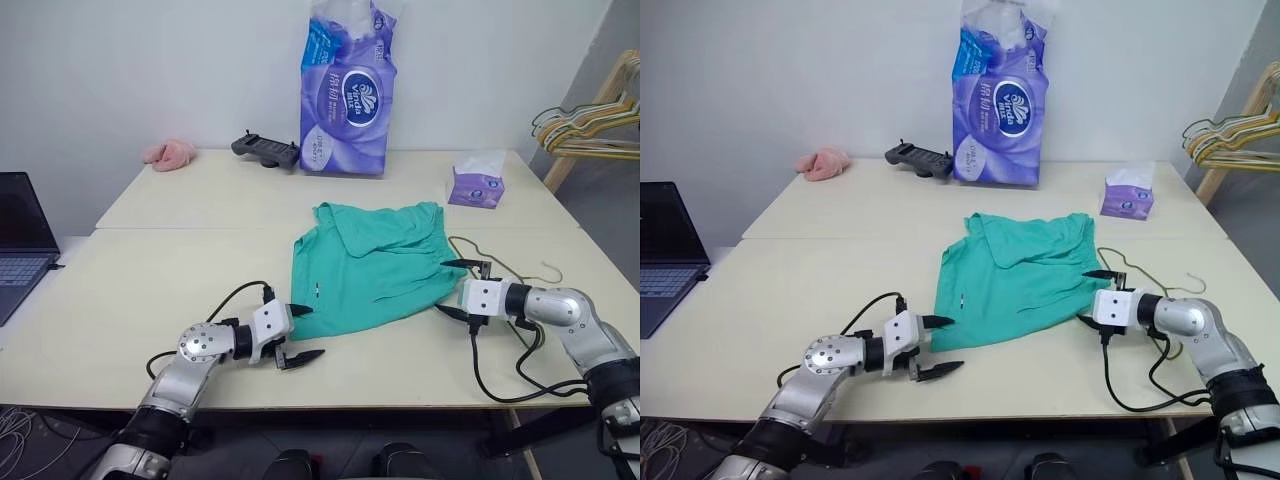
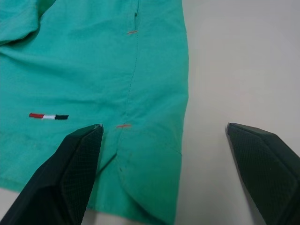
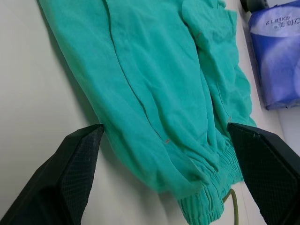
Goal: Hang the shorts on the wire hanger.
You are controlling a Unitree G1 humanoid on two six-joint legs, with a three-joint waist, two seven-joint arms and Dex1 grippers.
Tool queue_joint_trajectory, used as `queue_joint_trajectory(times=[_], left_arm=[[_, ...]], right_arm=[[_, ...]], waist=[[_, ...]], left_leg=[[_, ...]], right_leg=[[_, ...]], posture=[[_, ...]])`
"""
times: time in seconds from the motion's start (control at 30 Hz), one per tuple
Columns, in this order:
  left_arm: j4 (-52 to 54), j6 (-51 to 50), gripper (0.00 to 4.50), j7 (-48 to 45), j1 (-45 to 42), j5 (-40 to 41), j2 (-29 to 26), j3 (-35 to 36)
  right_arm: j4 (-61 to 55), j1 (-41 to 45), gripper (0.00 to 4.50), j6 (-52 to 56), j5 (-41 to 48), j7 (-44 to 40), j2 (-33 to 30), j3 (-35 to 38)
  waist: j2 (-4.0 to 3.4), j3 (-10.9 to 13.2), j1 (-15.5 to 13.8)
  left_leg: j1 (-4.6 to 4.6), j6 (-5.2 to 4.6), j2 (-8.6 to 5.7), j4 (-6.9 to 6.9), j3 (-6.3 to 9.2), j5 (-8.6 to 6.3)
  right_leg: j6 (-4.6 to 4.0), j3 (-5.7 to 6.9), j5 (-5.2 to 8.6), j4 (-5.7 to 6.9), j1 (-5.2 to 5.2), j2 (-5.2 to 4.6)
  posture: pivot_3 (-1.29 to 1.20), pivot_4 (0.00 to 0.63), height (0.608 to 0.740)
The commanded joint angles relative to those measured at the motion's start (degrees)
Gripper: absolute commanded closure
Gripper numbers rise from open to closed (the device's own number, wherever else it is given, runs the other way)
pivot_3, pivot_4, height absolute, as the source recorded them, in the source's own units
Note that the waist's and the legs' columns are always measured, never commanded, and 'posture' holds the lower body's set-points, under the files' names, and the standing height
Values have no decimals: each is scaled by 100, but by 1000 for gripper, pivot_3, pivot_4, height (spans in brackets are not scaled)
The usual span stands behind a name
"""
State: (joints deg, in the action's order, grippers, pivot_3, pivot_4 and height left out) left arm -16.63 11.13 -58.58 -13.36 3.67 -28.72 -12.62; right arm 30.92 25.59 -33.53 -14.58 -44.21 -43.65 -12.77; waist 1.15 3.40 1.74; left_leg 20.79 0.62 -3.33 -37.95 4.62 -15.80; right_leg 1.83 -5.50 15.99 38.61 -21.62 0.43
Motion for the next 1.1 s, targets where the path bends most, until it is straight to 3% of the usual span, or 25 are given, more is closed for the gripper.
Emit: queue_joint_trajectory(times=[0.03,0.23,0.43,0.5,0.6,0.9,1.03,1.1], left_arm=[[-485,278,0,127,-318,-261,165,-164],[-1057,656,0,104,-605,-561,171,-365],[-1274,726,0,62,-680,-567,70,-419],[-1301,717,0,20,-692,-550,63,-443],[-1293,695,595,-118,-695,-470,62,-449],[-1352,637,3311,-337,-742,-345,-63,-353],[-1473,628,4458,-309,-851,-319,-82,-304],[-1535,619,4458,-259,-926,-321,-104,-261]], right_arm=[[477,505,13,-453,-389,285,-10,-142],[1324,995,13,-959,-1135,821,-62,-532],[1653,1155,13,-1131,-1091,920,-37,-556],[1697,1160,374,-1149,-1030,898,-21,-541],[1714,1171,1231,-1174,-1055,914,-24,-554],[1717,1222,4394,-1229,-1070,987,-57,-535],[1707,1252,4500,-1232,-1062,987,-22,-543],[1625,1243,4500,-1221,-1005,941,11,-530]], waist=[[-2,-2,3],[-9,-11,0],[-24,-26,12],[-28,-29,17],[-36,-37,26],[-42,-41,107],[-42,-41,144],[-41,-41,154]], left_leg=[[0,0,-1,-1,1,0],[-4,-1,-3,-1,2,0],[-25,-2,-5,-1,1,1],[-26,-2,-6,-2,0,1],[-26,-2,-5,-1,1,1],[-30,-2,-5,0,2,1],[-31,-2,-5,0,5,1],[-31,-2,-5,0,5,0]], right_leg=[[0,1,0,1,1,0],[-2,0,-1,3,5,0],[-1,-2,-1,4,26,-3],[-1,-3,-1,4,27,-3],[-1,-3,-1,5,27,-3],[-1,-2,0,15,26,-2],[-1,-1,0,20,25,-2],[-1,-1,0,21,25,-2]], posture=[[-36,25,740],[-38,21,740],[-43,17,740],[-43,17,740],[-47,16,740],[-53,19,740],[-52,22,740],[-53,23,740]])
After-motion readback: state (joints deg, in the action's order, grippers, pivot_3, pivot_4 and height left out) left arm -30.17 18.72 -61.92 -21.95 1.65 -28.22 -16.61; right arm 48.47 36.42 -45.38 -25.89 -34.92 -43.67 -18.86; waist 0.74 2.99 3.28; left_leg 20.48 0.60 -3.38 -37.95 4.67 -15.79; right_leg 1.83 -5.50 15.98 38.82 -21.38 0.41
